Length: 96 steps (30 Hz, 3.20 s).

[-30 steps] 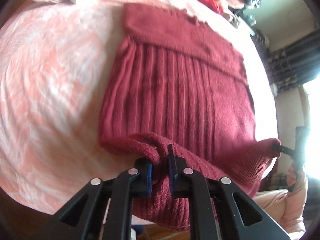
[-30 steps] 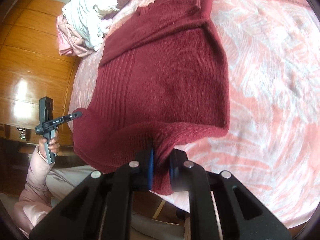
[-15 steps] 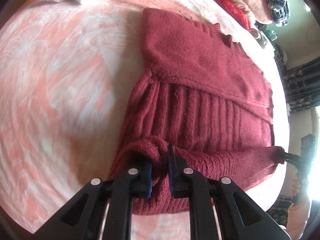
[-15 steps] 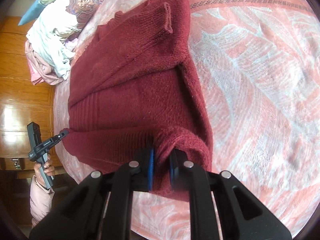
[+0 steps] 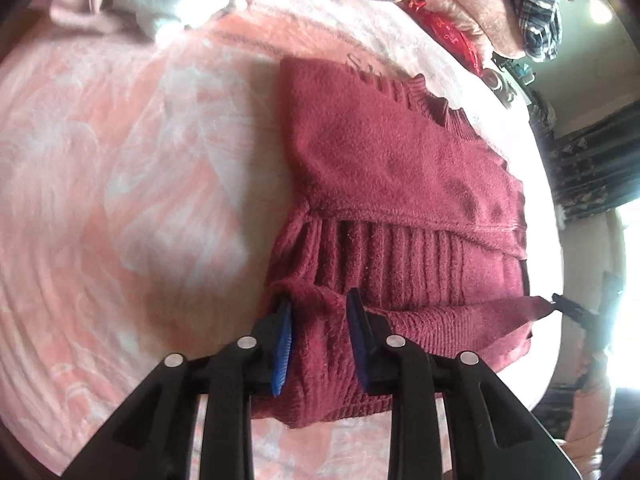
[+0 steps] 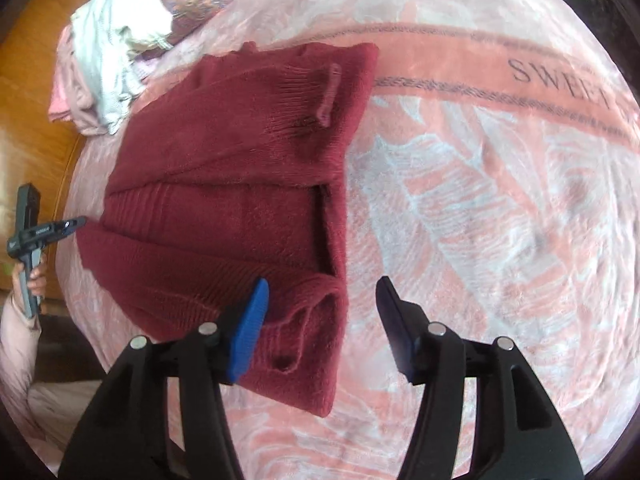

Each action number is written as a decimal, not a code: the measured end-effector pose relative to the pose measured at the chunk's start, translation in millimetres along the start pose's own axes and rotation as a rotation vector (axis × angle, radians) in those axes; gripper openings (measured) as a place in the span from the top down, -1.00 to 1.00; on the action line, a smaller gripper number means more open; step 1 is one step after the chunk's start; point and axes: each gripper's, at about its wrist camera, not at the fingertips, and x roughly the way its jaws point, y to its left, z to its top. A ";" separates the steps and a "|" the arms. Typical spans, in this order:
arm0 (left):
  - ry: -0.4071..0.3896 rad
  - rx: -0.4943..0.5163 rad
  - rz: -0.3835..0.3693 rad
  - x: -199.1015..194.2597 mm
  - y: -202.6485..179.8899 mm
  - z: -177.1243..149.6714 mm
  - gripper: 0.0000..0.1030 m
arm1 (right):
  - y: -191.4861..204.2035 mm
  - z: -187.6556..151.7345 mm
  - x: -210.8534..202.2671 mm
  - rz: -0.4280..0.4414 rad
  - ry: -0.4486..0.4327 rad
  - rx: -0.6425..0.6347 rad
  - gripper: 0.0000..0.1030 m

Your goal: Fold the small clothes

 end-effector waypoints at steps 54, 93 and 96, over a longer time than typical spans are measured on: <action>-0.002 -0.118 -0.021 30.0 -36.7 29.1 0.20 | 54.2 20.7 57.7 -0.084 0.029 -0.158 -0.14; 0.044 -0.063 0.066 -4.4 2.8 -14.7 -0.41 | 22.2 -17.9 35.6 0.130 0.228 -0.048 -0.15; 0.080 -0.055 0.059 5.1 3.1 -22.4 -0.42 | 26.0 -21.9 43.9 0.123 0.257 -0.039 -0.16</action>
